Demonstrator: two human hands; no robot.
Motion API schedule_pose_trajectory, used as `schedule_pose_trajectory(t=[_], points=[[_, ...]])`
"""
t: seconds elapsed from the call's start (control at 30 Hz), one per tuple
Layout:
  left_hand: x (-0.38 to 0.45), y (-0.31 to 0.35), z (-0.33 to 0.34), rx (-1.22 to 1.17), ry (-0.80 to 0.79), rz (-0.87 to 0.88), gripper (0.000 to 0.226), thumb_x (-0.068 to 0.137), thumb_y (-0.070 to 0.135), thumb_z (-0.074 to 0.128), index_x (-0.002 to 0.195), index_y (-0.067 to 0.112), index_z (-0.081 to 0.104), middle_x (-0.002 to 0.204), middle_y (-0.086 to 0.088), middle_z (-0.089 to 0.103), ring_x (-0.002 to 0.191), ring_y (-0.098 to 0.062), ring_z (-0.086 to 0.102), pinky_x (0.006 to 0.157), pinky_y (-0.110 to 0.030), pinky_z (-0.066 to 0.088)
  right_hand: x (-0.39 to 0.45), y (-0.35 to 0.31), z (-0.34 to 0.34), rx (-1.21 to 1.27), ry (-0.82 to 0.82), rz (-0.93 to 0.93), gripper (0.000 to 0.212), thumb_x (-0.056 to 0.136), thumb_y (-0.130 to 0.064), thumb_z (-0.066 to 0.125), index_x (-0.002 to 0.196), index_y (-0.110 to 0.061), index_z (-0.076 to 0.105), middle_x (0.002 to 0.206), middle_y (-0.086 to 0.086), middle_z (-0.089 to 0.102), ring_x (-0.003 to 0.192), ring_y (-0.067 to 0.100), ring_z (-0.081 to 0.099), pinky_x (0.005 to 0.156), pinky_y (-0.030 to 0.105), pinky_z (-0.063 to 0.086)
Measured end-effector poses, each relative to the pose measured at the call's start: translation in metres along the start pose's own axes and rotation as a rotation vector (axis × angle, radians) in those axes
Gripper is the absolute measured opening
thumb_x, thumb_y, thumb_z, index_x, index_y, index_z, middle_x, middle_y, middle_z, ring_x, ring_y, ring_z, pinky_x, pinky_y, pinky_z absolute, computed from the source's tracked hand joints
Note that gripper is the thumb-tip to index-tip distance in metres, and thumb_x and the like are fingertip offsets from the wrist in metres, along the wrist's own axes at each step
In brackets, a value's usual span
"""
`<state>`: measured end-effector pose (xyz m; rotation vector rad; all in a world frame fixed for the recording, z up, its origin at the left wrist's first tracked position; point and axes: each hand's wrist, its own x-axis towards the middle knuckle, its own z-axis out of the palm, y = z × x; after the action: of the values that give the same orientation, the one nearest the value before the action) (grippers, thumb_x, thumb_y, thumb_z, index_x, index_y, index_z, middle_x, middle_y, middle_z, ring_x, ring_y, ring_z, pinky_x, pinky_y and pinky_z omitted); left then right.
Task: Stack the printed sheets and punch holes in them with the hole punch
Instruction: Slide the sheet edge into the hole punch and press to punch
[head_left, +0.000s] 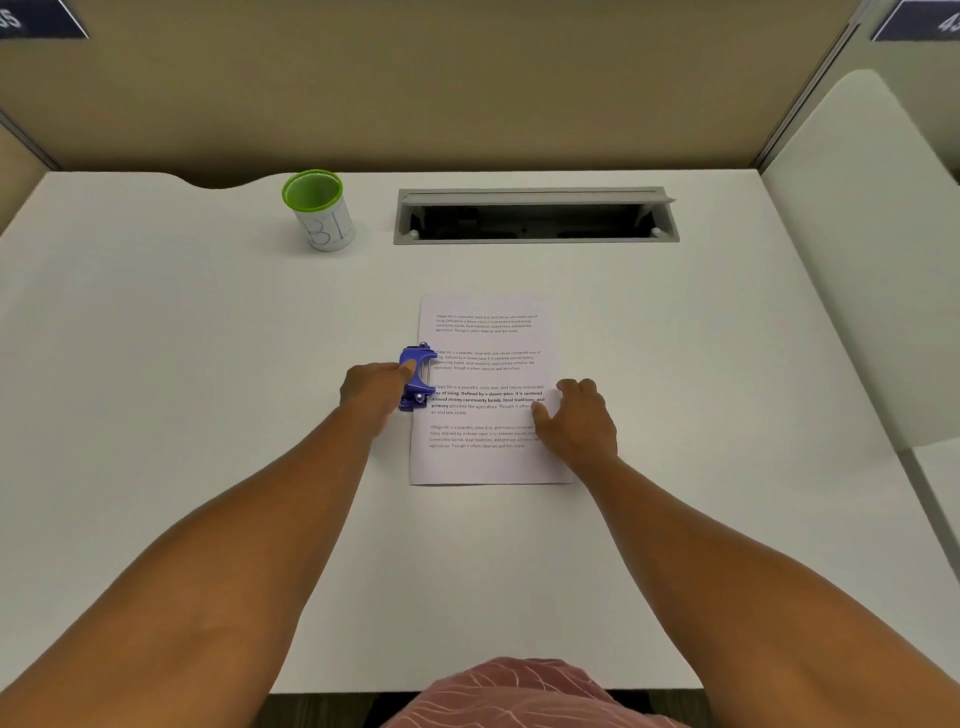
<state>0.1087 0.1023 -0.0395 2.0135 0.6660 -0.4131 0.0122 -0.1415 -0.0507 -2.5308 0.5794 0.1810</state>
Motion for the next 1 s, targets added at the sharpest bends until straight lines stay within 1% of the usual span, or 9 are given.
schedule_pose_trajectory(t=[0.07,0.17,0.3,0.4,0.5,0.7,0.87,0.93,1.0], points=[[0.003,0.003,-0.001,0.000,-0.004,-0.009,0.024,0.083,0.038,0.073,0.066,0.024,0.063,0.097,-0.008,0.073,0.096,-0.030,0.070,0.089,-0.044,0.055,0.003,-0.002,0.001,0.005,-0.012,0.006,0.054,0.090,-0.046,0.057,0.132,-0.012,0.048,0.127,0.007,0.046,0.120,0.027,0.047,0.090,0.042,0.046],[0.008,0.005,-0.002,0.061,-0.013,0.007,0.024,0.083,0.034,0.073,0.064,0.027,0.061,0.096,-0.008,0.075,0.094,-0.029,0.071,0.088,-0.045,0.057,0.004,-0.003,0.003,-0.014,-0.048,0.012,0.061,0.085,-0.050,0.062,0.133,-0.016,0.047,0.127,0.006,0.043,0.120,0.026,0.047,0.088,0.040,0.046],[0.015,0.003,-0.004,0.065,-0.034,0.011,0.010,0.081,0.033,0.077,0.080,0.029,0.068,0.093,0.000,0.074,0.091,-0.024,0.072,0.087,-0.042,0.058,0.006,-0.001,0.007,-0.025,-0.064,0.027,0.069,0.080,-0.052,0.067,0.136,-0.019,0.045,0.127,0.004,0.041,0.122,0.025,0.045,0.089,0.040,0.046],[0.019,-0.001,-0.006,0.039,-0.053,-0.012,0.019,0.077,0.035,0.081,0.089,0.029,0.067,0.093,0.001,0.074,0.085,-0.021,0.071,0.084,-0.038,0.059,0.009,0.002,0.008,-0.012,-0.061,0.041,0.073,0.077,-0.053,0.070,0.137,-0.021,0.043,0.128,0.003,0.041,0.122,0.024,0.046,0.089,0.039,0.046],[0.024,-0.003,-0.008,0.021,-0.075,-0.032,0.030,0.076,0.037,0.082,0.099,0.024,0.068,0.085,0.001,0.071,0.074,-0.021,0.065,0.081,-0.037,0.060,0.012,0.002,0.009,0.003,-0.065,0.059,0.076,0.074,-0.053,0.073,0.137,-0.023,0.043,0.129,0.002,0.041,0.121,0.023,0.048,0.087,0.039,0.047],[0.024,-0.004,-0.009,0.008,-0.099,-0.033,0.026,0.078,0.037,0.081,0.096,0.024,0.066,0.087,0.000,0.070,0.074,-0.020,0.064,0.080,-0.038,0.060,0.013,0.002,0.010,0.018,-0.055,0.070,0.079,0.071,-0.053,0.075,0.137,-0.022,0.043,0.129,0.002,0.041,0.120,0.023,0.049,0.085,0.038,0.046],[0.014,0.002,-0.013,-0.064,-0.180,-0.101,0.026,0.083,0.038,0.076,0.103,0.023,0.068,0.095,0.004,0.070,0.076,-0.010,0.066,0.075,-0.032,0.053,0.011,0.001,0.010,0.034,-0.045,0.085,0.078,0.072,-0.052,0.075,0.136,-0.020,0.044,0.128,0.002,0.041,0.121,0.024,0.048,0.086,0.039,0.046],[0.011,0.006,-0.014,-0.062,-0.201,-0.117,0.024,0.084,0.038,0.074,0.102,0.024,0.068,0.099,0.004,0.072,0.082,-0.012,0.068,0.078,-0.034,0.052,0.009,-0.001,0.010,0.027,-0.038,0.093,0.077,0.073,-0.052,0.075,0.135,-0.019,0.044,0.128,0.003,0.041,0.122,0.024,0.046,0.086,0.039,0.046],[0.007,0.008,-0.013,-0.039,-0.174,-0.094,0.018,0.085,0.040,0.073,0.093,0.025,0.067,0.104,-0.001,0.072,0.094,-0.018,0.070,0.080,-0.037,0.054,0.008,-0.003,0.010,0.029,-0.031,0.105,0.076,0.073,-0.051,0.075,0.135,-0.018,0.044,0.128,0.004,0.041,0.122,0.025,0.045,0.085,0.039,0.045]])
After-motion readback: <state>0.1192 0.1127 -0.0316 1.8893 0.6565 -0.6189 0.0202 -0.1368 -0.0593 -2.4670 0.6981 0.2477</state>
